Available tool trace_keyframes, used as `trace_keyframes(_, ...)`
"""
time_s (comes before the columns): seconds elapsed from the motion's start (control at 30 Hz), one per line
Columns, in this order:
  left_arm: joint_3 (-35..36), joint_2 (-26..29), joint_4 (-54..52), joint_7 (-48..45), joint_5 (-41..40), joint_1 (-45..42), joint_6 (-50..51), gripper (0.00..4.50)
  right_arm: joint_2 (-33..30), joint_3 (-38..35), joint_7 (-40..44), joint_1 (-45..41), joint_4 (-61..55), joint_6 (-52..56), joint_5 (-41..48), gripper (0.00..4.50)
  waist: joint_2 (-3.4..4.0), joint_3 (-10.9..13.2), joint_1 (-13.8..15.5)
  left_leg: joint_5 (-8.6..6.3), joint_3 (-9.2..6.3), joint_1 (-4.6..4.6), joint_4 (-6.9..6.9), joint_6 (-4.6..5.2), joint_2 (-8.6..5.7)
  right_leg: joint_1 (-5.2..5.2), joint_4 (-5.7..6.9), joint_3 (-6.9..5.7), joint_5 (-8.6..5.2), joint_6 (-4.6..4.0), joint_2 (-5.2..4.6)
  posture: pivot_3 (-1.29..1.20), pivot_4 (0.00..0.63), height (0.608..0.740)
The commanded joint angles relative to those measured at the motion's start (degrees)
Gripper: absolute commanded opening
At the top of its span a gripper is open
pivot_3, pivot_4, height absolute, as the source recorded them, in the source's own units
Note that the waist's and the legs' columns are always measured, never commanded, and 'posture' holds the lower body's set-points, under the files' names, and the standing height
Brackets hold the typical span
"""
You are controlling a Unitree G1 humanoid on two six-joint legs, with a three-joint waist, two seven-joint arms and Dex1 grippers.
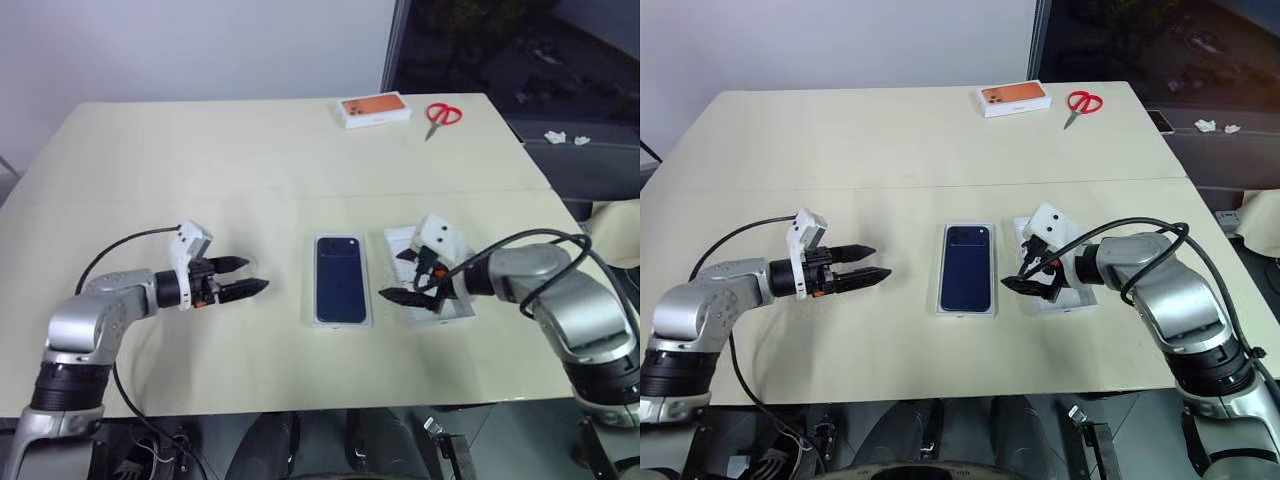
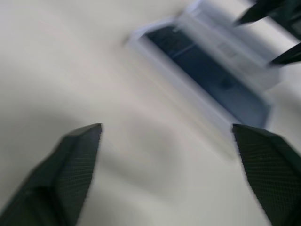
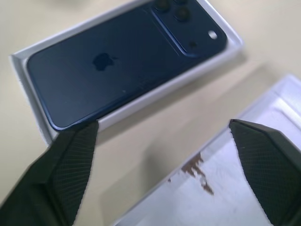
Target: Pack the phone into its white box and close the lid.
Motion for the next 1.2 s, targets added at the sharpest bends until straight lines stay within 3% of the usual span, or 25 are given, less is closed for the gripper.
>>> trace_keyframes(0.03, 2.23, 0.18, -1.57, -3.27, 1.83, 1.41, -11.80, 4.47, 4.03, -3.60, -6.24, -1.25, -4.62, 10.60, 2.03, 4.39, 0.00, 0.00, 0.09, 0.01, 0.00, 0.00, 0.00, -0.01, 0.01, -0.01, 0.00, 0.00, 0.00, 0.00, 0.01, 0.00, 0.150, 0.740)
trace_keyframes(0.27, 1.99, 2.40, 0.73, -8.12, 3.69, 3.45, -21.78, 4.47, 8.45, -2.96, -16.54, -1.37, -6.50, 19.20, 0.51, 4.39, 0.01, 0.00, 0.12, -0.01, 0.01, -0.04, 0.01, 0.01, -0.02, 0.00, -0.06, 0.00, 0.00, -0.01, -0.01, 0.00, 0.150, 0.740)
trace_keyframes(0.47, 0.97, 4.14, 0.39, -9.11, 4.93, 6.51, -23.83, 4.47, 11.37, -3.58, -23.49, -3.04, -6.60, 25.02, -0.45, 4.39, 0.08, 0.04, -0.03, 0.00, 0.04, -0.04, -0.06, 0.01, -0.01, -0.07, -0.02, 0.02, 0.00, -0.01, 0.00, 0.00, 0.150, 0.740)
trace_keyframes(0.77, 0.24, 2.02, -0.76, -6.67, 4.32, 5.70, -23.25, 4.47, 12.63, -5.84, -27.14, -0.35, -6.01, 25.24, 6.32, 4.39, 0.08, 0.04, -0.07, -0.01, 0.05, -0.03, -0.03, 0.02, -0.02, -0.03, -0.04, 0.01, 0.00, 0.00, 0.01, 0.00, 0.150, 0.740)
trace_keyframes(0.9, 0.60, 0.87, -2.33, -6.17, 3.62, 5.67, -24.29, 4.47, 15.47, -9.05, -31.47, -0.11, -3.22, 25.24, 10.76, 4.39, 0.08, 0.04, -0.19, 0.00, 0.04, -0.02, -0.03, 0.02, 0.00, -0.02, -0.02, 0.01, 0.00, 0.00, 0.04, 0.00, 0.150, 0.740)
trace_keyframes(1.2, 0.57, 0.19, -2.47, -5.42, 4.28, 5.69, -24.71, 4.47, 14.56, -9.17, -41.83, -1.23, -0.90, 25.24, 19.68, 4.39, 0.08, 0.03, -0.25, 0.00, 0.04, -0.02, -0.03, 0.03, 0.00, -0.02, -0.02, 0.01, 0.00, 0.00, 0.05, 0.00, 0.150, 0.740)
